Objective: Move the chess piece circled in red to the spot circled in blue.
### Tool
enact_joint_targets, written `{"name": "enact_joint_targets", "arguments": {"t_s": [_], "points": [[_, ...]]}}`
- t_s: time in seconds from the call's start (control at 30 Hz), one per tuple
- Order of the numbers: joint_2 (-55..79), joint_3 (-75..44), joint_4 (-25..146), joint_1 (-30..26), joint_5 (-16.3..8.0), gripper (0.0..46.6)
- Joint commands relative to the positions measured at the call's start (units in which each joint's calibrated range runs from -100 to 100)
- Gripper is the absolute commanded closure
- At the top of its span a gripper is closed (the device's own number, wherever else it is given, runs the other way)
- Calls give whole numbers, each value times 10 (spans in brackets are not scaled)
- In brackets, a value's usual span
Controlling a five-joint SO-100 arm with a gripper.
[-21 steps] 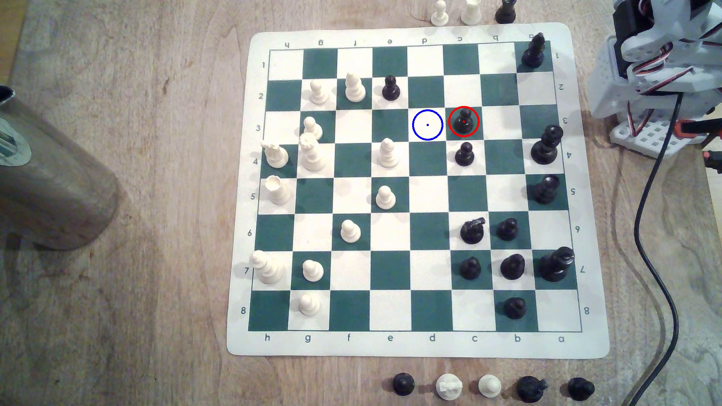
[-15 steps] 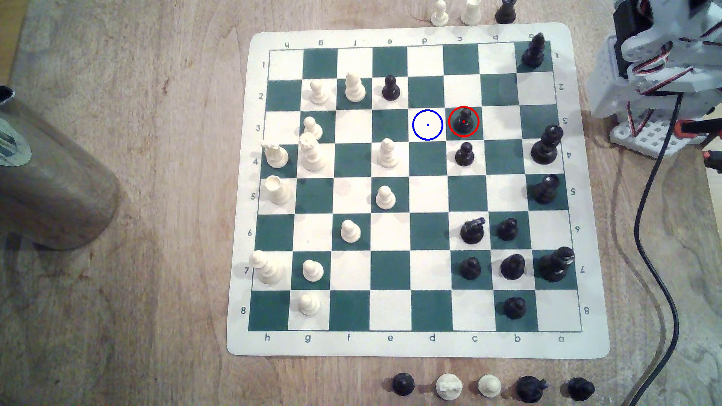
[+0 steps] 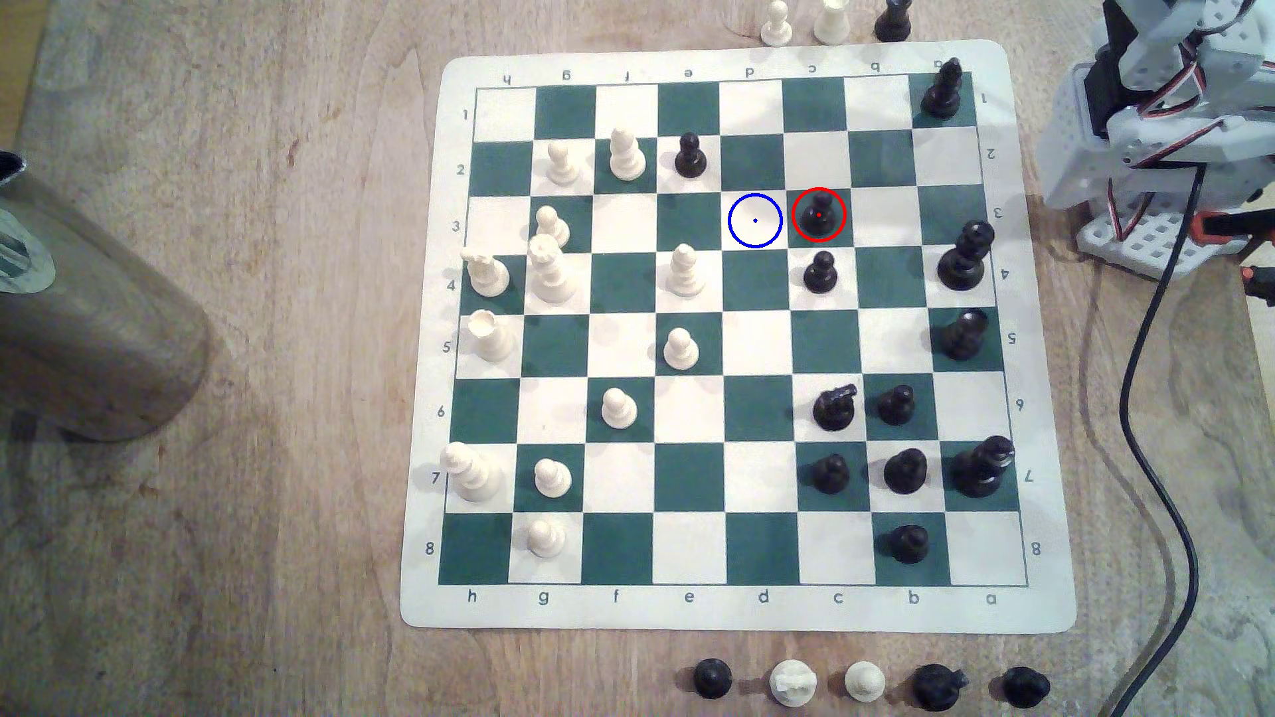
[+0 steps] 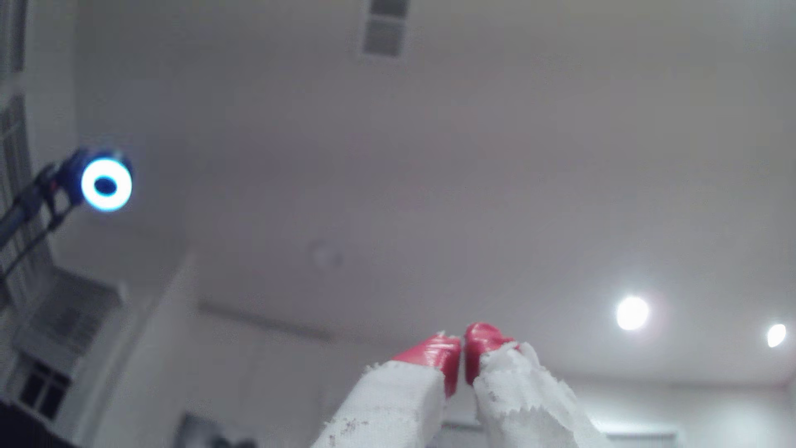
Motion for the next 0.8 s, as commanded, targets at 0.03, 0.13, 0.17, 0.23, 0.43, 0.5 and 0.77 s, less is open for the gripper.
{"name": "enact_joint_targets", "arguments": {"t_s": [0.03,0.13,0.17,0.23,0.43,0.5,0.77], "points": [[3,-46,82,16,-1,464],[3,-54,148,20,-3,464],[3,-70,229,26,-3,464],[3,-81,297,37,-3,464],[3,-130,488,54,-1,464],[3,-172,605,55,-9,464],[104,-343,949,69,-90,464]]}}
